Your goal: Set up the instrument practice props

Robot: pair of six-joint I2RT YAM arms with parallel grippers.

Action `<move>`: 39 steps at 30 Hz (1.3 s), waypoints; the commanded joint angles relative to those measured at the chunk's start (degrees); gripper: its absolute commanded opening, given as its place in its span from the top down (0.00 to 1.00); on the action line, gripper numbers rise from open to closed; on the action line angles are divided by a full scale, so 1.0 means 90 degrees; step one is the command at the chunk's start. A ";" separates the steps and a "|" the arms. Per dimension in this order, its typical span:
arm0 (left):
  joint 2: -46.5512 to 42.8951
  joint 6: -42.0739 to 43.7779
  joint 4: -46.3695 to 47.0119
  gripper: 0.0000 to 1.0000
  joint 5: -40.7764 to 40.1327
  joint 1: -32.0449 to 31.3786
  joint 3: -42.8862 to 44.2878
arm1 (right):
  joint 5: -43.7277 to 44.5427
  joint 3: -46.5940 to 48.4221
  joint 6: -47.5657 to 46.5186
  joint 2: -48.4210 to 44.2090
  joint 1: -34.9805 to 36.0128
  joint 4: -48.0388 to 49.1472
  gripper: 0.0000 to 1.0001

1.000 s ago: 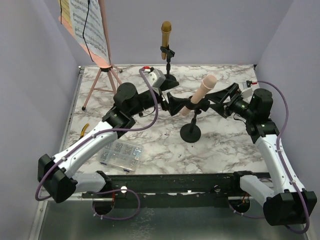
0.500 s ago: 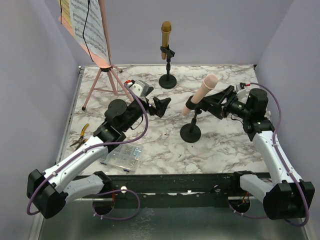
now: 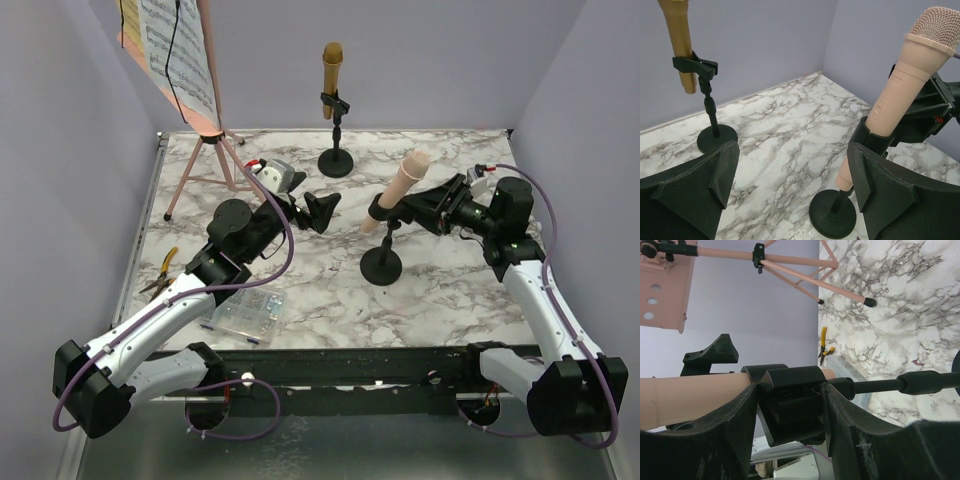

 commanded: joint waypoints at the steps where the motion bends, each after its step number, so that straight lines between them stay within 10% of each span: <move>1: 0.0008 -0.0069 0.0095 0.04 -0.0099 -0.0008 -0.0094 | -0.0001 -0.0370 -0.0227 0.0106 0.0034 -0.0388 0.63; 26: 0.0004 0.0004 0.0095 0.04 -0.0170 -0.0082 -0.0113 | 0.0556 -0.0976 0.0000 -0.0189 0.0035 -0.0130 0.99; 39: -0.0013 0.0035 0.0095 0.05 -0.0227 -0.0114 -0.0123 | 0.0653 -0.1153 0.0028 -0.0155 0.0035 -0.0154 1.00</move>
